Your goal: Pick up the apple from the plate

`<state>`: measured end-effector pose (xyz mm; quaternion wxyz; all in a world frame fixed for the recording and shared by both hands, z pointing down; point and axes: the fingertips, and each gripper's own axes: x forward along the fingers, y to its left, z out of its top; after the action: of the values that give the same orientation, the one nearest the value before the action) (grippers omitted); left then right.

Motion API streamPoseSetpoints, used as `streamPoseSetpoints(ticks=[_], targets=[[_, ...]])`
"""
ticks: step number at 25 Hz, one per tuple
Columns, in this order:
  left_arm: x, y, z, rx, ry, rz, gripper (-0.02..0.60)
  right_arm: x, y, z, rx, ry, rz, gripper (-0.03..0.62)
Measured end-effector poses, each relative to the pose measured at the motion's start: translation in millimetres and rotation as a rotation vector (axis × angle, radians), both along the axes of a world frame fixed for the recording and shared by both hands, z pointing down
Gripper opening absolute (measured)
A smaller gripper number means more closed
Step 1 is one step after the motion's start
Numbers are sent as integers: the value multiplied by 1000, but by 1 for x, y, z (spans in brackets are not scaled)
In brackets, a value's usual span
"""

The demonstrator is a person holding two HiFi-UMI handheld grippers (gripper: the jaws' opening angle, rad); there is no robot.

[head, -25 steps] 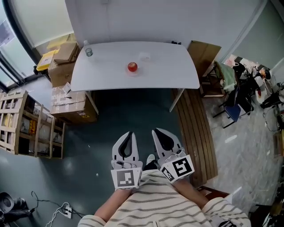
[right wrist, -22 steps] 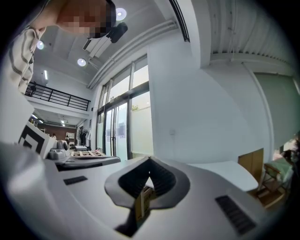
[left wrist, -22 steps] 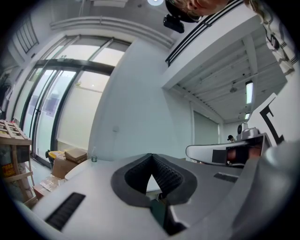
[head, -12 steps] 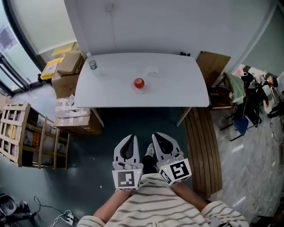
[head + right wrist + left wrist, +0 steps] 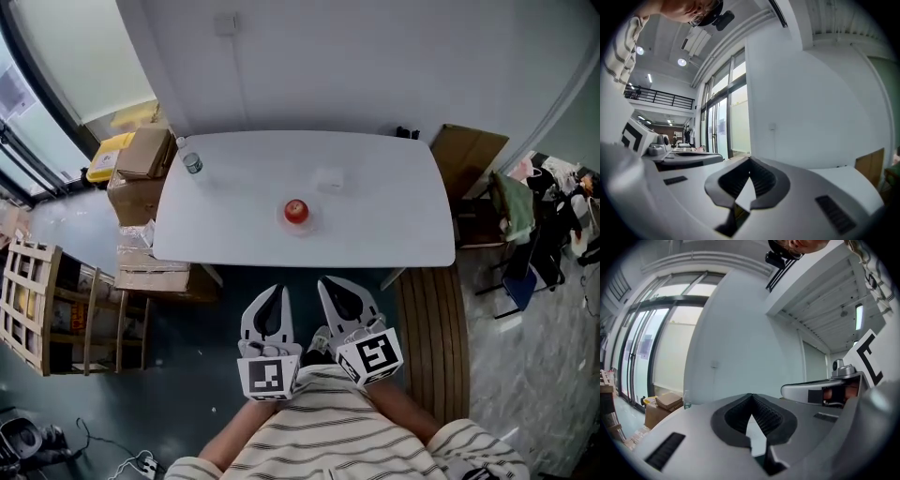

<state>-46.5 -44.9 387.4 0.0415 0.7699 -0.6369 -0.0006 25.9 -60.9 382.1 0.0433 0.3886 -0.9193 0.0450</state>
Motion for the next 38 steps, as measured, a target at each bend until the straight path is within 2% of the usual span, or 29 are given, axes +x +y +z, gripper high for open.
streamPoseSetpoints(ticks=[4,8,14,31,32,34,38], targets=[[8,-44,-1,18,13,-20,5,0,-42,3,-1,7,-55,12],[14,-71,6,-13,0,-30,5,2,-76,13,-21,7,-76,12],[3,-98,22,-55,-19,-52,5,-6,-103,32,-76,12,-92,12],[-8,-163,46,-132,-32,-11,5,-10,-185,101,-198,84,-43,15],[-10,-165,49,-142,-29,-14,5,-12,-189,108,-209,92,-43,22],[-15,-169,55,-156,-19,-23,5,-17,-196,122,-232,110,-48,76],[-21,-176,63,-175,-15,-20,5,-23,-211,150,-275,141,-48,117]])
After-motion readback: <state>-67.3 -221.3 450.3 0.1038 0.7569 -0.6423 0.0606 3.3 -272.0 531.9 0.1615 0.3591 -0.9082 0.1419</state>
